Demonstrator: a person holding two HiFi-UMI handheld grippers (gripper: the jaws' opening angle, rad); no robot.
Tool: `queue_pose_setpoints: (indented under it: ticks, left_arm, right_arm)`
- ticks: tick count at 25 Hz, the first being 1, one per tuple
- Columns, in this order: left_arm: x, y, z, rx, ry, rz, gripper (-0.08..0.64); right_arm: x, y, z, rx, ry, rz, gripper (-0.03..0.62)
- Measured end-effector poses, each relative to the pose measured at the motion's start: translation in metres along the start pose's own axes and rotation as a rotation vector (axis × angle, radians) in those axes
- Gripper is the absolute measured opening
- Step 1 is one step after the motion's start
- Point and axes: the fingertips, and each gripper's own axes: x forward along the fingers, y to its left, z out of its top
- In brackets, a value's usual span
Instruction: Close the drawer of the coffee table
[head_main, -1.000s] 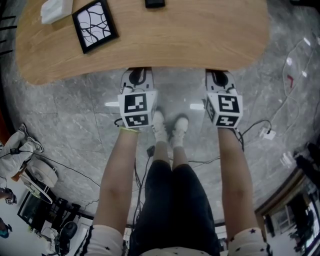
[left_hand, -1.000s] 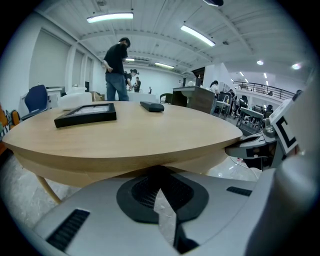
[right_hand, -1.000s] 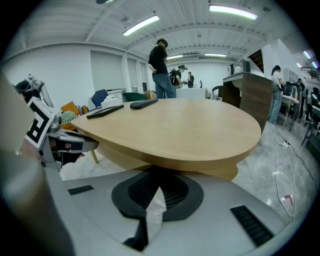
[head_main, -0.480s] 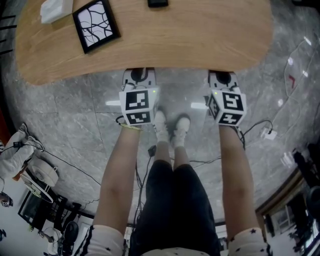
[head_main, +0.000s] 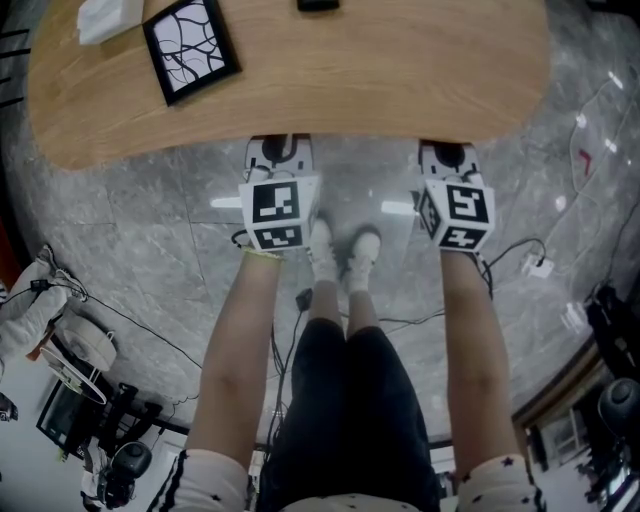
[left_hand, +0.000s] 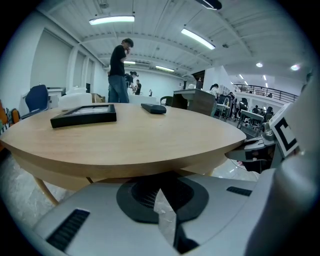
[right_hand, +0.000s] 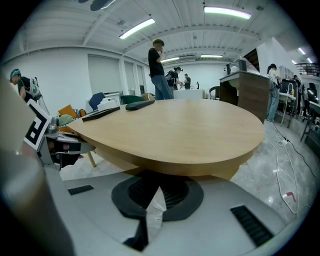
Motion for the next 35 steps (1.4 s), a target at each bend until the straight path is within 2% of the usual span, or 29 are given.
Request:
queue_pose_setpoints:
  ticks: [11,22,35]
  left_arm:
    - [-0.007,-0.001,-0.006,-0.001,0.03,0.009,0.006]
    - [-0.036,-0.016,-0.014,-0.013,0.049,-0.002,0.006]
    - [-0.115,-0.049,0.016,-0.051,0.054,-0.012,0.006]
  right_arm:
    - [-0.011,-0.001,-0.007,-0.005,0.025,-0.018,0.006]
    - [-0.043,0.02,-0.01,0.001,0.035,-0.013,0.006]
    - [-0.124,0.057,0.045,0.022,-0.027,0.027,0.006]
